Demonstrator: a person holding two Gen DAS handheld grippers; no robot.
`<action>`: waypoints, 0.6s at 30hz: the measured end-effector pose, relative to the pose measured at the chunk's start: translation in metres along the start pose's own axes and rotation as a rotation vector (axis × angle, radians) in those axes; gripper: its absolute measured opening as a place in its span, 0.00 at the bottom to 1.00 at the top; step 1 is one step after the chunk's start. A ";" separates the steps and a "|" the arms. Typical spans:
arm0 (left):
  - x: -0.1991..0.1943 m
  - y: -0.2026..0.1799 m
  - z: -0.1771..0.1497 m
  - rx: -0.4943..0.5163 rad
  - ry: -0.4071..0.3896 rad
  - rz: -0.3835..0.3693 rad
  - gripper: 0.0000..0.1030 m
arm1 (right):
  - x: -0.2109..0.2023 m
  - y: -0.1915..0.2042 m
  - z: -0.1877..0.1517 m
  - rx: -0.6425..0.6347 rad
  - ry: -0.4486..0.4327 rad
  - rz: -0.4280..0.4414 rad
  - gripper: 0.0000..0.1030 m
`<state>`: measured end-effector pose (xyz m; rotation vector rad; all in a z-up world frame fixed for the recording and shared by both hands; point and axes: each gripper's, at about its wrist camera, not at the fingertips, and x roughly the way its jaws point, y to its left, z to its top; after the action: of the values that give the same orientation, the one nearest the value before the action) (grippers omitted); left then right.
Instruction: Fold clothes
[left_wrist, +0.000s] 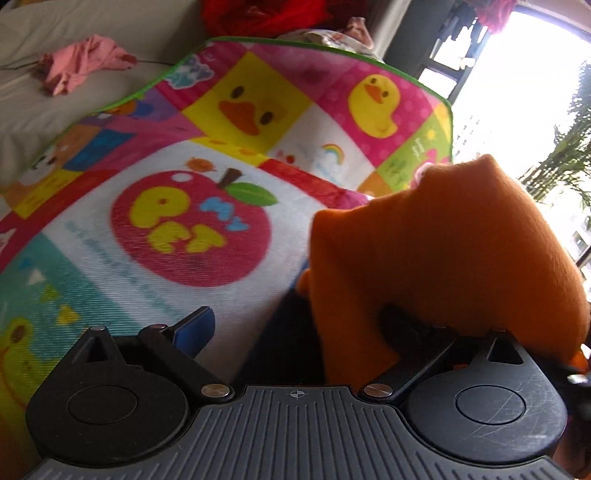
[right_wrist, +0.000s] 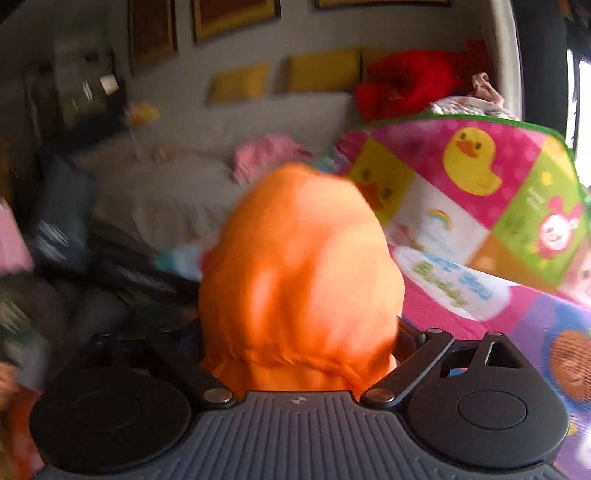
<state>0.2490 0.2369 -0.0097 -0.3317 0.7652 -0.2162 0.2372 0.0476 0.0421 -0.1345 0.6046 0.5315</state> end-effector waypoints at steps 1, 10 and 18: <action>-0.004 0.001 0.001 -0.003 -0.014 -0.003 0.96 | 0.008 -0.001 -0.004 -0.003 0.031 -0.025 0.91; 0.016 -0.015 0.003 0.091 -0.003 0.058 0.98 | 0.001 -0.006 -0.012 0.005 0.042 -0.035 0.92; 0.019 -0.014 0.004 0.091 -0.005 0.080 0.98 | -0.045 -0.023 0.015 0.058 -0.205 -0.107 0.95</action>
<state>0.2646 0.2187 -0.0139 -0.2145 0.7597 -0.1743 0.2257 0.0122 0.0792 -0.0564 0.4098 0.4180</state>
